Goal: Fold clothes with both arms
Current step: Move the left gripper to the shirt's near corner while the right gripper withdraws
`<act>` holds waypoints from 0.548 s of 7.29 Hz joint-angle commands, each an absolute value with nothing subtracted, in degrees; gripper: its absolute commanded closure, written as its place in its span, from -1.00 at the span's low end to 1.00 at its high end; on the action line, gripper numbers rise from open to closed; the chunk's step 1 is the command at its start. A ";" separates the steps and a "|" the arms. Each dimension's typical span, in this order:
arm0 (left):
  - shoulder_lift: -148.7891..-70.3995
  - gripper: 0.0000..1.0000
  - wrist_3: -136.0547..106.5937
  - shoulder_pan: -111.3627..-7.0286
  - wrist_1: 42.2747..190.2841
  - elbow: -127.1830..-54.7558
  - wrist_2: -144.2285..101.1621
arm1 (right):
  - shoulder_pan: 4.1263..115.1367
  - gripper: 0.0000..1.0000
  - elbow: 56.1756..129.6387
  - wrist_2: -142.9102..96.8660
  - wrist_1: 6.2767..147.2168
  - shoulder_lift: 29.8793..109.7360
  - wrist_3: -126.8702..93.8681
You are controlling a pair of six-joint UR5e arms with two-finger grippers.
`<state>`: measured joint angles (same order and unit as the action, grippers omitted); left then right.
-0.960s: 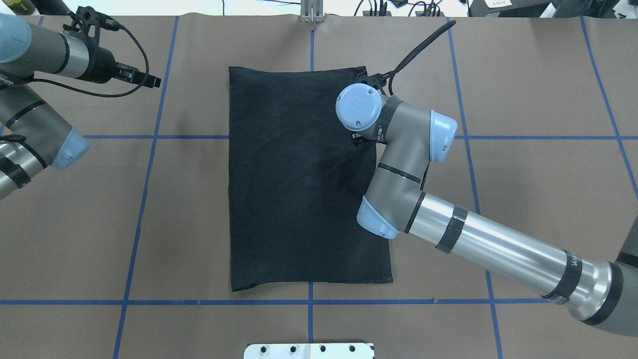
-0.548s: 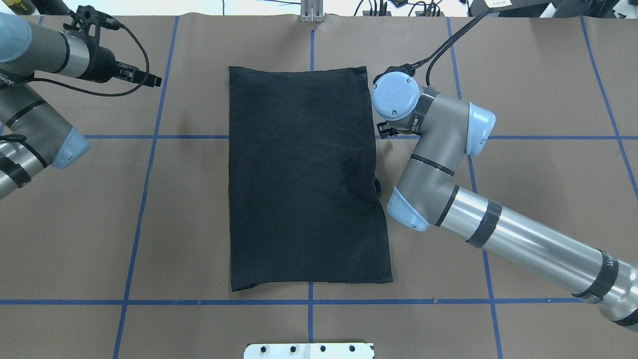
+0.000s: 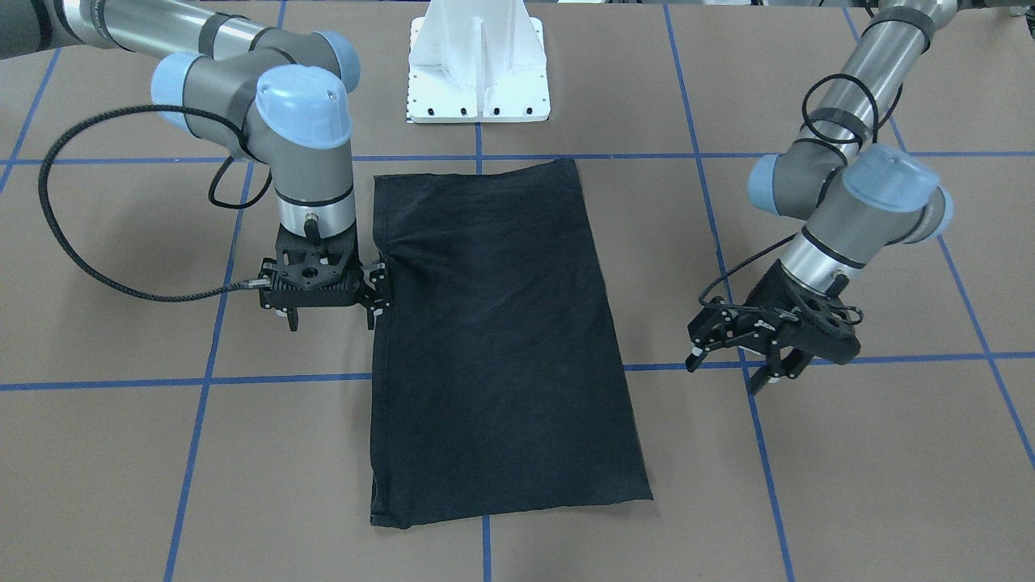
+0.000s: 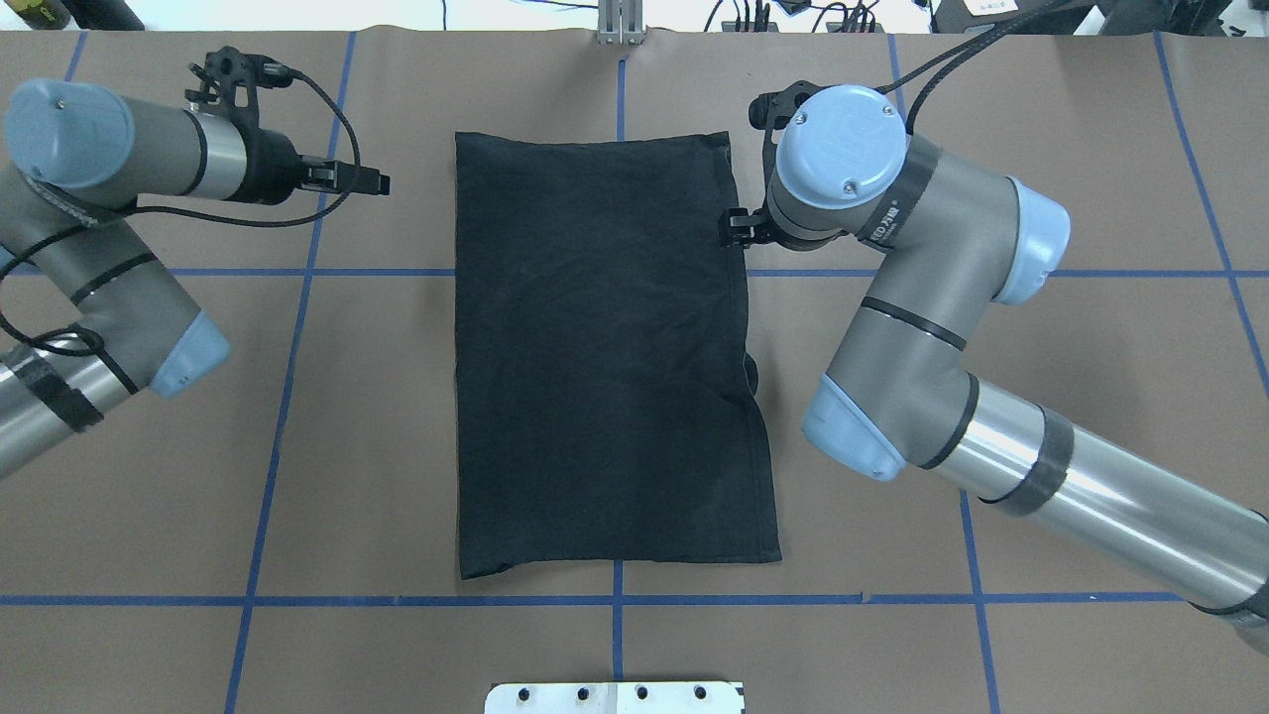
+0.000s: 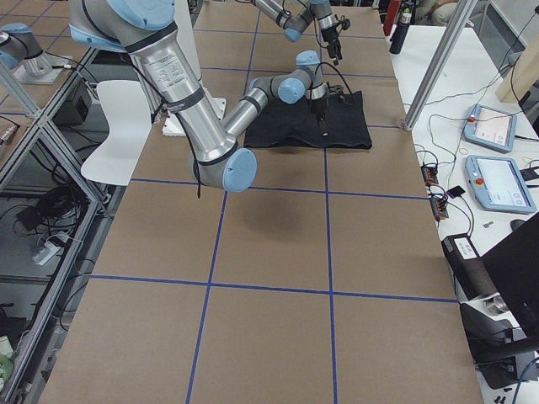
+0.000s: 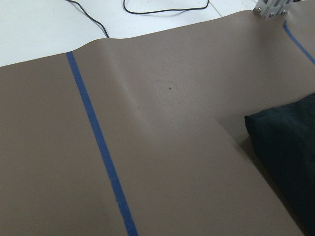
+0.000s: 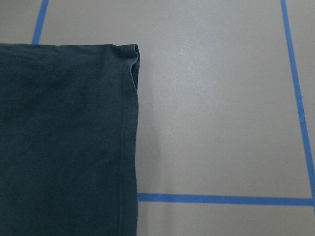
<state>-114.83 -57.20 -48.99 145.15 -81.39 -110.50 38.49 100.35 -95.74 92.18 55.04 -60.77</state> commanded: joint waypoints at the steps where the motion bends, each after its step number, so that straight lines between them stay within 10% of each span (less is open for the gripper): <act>1: -110.42 -1.00 -67.37 -39.69 138.38 -94.24 -104.11 | 36.31 -0.99 112.02 -96.24 92.02 63.94 -67.03; 4: -102.25 -1.00 -74.41 -26.94 122.37 -113.07 -96.45 | 32.44 -1.00 112.76 -94.75 73.70 74.58 -72.59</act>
<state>-105.56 -71.14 -32.13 127.35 -106.63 -99.79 33.68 112.27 -95.53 80.89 69.65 -71.47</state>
